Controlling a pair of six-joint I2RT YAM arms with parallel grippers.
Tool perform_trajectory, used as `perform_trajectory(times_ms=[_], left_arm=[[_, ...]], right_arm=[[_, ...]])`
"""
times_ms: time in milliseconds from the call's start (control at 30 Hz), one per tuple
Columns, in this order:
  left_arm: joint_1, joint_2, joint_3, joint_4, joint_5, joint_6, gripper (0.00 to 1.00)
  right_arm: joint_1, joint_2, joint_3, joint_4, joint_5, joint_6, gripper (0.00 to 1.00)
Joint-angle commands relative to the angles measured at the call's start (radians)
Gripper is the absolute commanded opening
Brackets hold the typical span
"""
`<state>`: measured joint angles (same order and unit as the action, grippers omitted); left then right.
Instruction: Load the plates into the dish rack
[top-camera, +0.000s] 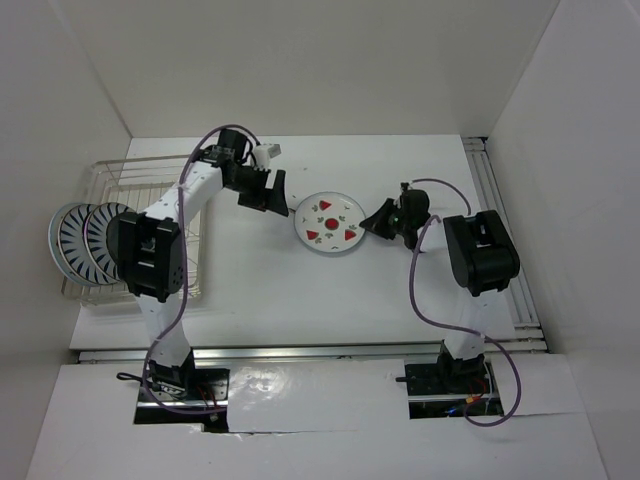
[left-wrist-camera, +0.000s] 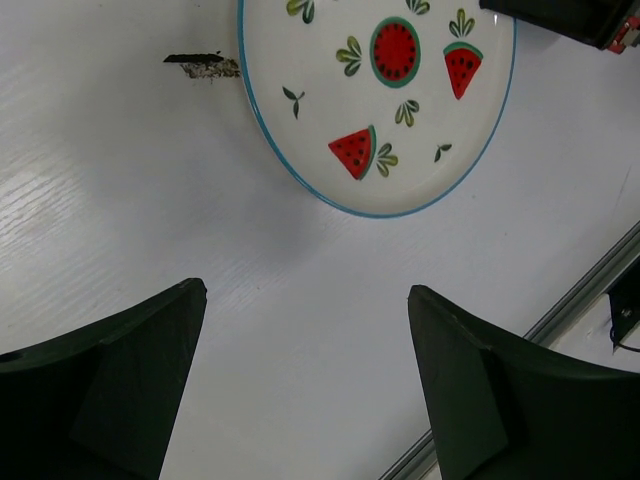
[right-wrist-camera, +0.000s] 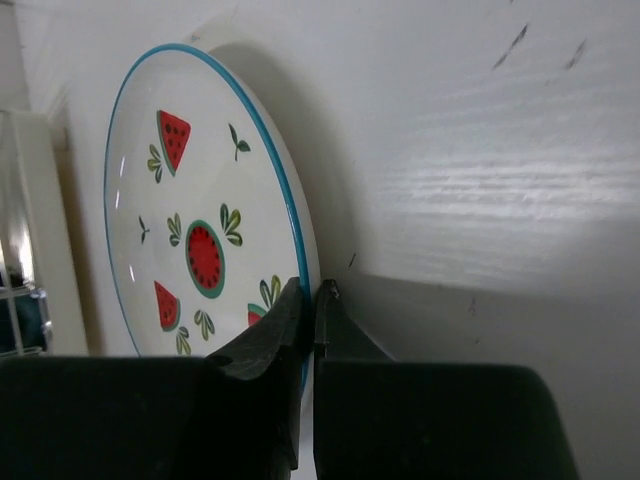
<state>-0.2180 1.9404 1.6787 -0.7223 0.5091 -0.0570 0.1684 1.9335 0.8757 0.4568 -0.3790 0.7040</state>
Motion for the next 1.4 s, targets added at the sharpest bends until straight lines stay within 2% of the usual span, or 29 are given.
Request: perform_trajectory(times_ms=[0, 100, 200, 433, 633, 667, 733, 800, 833, 900, 1000, 1067, 1167, 1200, 1233, 1367], left_arm=[[-0.009, 0.038, -0.01, 0.049, 0.049, -0.05, 0.94], [-0.009, 0.063, -0.01, 0.049, 0.069, -0.061, 0.94], [-0.009, 0.063, -0.02, 0.049, 0.078, -0.061, 0.94], [-0.009, 0.074, -0.03, 0.058, 0.057, -0.061, 0.94], [-0.009, 0.065, -0.03, 0.049, 0.005, -0.081, 0.89], [-0.009, 0.048, -0.03, 0.049, 0.014, -0.081, 0.86], [0.0, 0.028, -0.039, 0.049, 0.028, -0.081, 0.67], [0.009, -0.007, -0.048, 0.049, 0.028, -0.09, 0.42], [0.019, -0.018, -0.048, 0.049, 0.028, -0.09, 0.19], [0.041, -0.049, -0.057, 0.049, 0.048, -0.09, 0.0], [0.077, -0.081, -0.066, 0.058, 0.109, -0.09, 0.0], [0.118, -0.113, -0.076, 0.058, 0.161, -0.09, 0.0], [0.175, -0.161, -0.064, 0.058, 0.186, -0.09, 0.0], [0.192, -0.175, -0.063, 0.041, 0.186, -0.09, 0.0], [0.212, -0.19, -0.032, 0.031, 0.186, -0.09, 0.0], [0.351, -0.254, 0.084, -0.066, 0.198, -0.032, 0.0]], right_arm=[[0.023, 0.006, -0.085, 0.198, -0.13, 0.141, 0.0], [0.048, 0.005, -0.13, 0.392, -0.167, 0.273, 0.0], [0.069, 0.005, -0.116, 0.465, -0.202, 0.333, 0.0], [0.144, -0.033, -0.093, 0.597, -0.202, 0.408, 0.0], [0.183, -0.11, -0.072, 0.562, -0.152, 0.399, 0.0], [0.183, -0.122, -0.061, 0.548, -0.143, 0.387, 0.0], [0.192, -0.131, -0.052, 0.537, -0.132, 0.387, 0.0], [0.201, -0.131, -0.04, 0.525, -0.132, 0.368, 0.0], [0.201, -0.131, -0.029, 0.514, -0.123, 0.368, 0.0], [0.212, -0.131, -0.029, 0.514, -0.112, 0.368, 0.0], [0.224, -0.154, -0.029, 0.502, -0.112, 0.347, 0.0], [0.247, -0.185, -0.014, 0.408, -0.087, 0.289, 0.0], [0.258, -0.226, 0.031, 0.297, -0.074, 0.197, 0.24], [0.258, -0.237, 0.045, 0.22, -0.074, 0.172, 0.37], [0.267, -0.249, 0.071, 0.174, -0.061, 0.146, 0.64], [0.289, -0.364, 0.094, -0.03, 0.011, -0.001, 0.9]])
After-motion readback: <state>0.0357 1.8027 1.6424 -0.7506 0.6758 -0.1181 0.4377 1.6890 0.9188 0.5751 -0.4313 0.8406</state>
